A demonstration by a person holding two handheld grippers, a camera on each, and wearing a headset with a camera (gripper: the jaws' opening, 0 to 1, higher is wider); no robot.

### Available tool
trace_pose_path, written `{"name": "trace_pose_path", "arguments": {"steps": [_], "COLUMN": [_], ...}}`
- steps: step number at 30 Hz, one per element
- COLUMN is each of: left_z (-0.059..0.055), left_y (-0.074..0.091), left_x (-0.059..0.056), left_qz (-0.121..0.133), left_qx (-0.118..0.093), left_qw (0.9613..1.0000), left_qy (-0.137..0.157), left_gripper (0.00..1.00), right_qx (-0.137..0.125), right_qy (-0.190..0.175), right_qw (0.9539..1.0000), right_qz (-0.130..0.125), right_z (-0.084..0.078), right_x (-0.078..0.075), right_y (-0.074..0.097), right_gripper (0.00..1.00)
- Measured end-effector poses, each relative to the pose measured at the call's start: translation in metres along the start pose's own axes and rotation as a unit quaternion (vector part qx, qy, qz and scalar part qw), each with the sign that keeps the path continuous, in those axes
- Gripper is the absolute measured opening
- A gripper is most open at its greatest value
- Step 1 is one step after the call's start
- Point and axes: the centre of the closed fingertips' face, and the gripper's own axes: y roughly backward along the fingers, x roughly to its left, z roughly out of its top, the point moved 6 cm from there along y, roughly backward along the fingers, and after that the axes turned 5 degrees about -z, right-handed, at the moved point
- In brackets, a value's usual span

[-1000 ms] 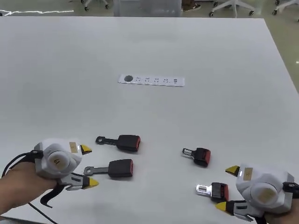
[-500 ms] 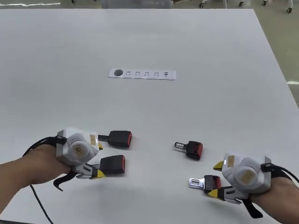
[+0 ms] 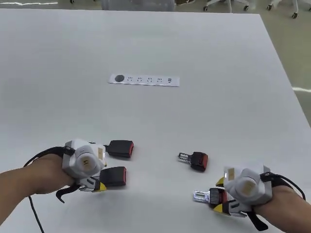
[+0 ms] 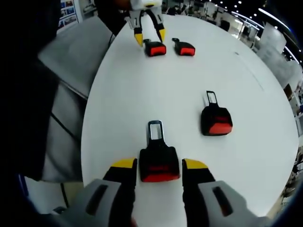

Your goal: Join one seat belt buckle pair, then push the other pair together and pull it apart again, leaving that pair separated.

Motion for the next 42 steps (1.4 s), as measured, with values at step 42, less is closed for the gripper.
{"name": "trace_pose_path", "arguments": {"steps": [42], "left_z": [0.004], "left_y": [-0.014], "left_x": [-0.001], "left_qz": [-0.032], "left_qx": [0.063], "left_qw": [0.9908], "left_qy": [-0.116], "left_gripper": [0.32], "right_qx": [0.009], "right_qy": [0.021], "right_qw": [0.9997], "right_qz": [0.001], "right_z": [-0.006], "right_x": [0.001], "right_y": [-0.007], "right_gripper": [0.36]}}
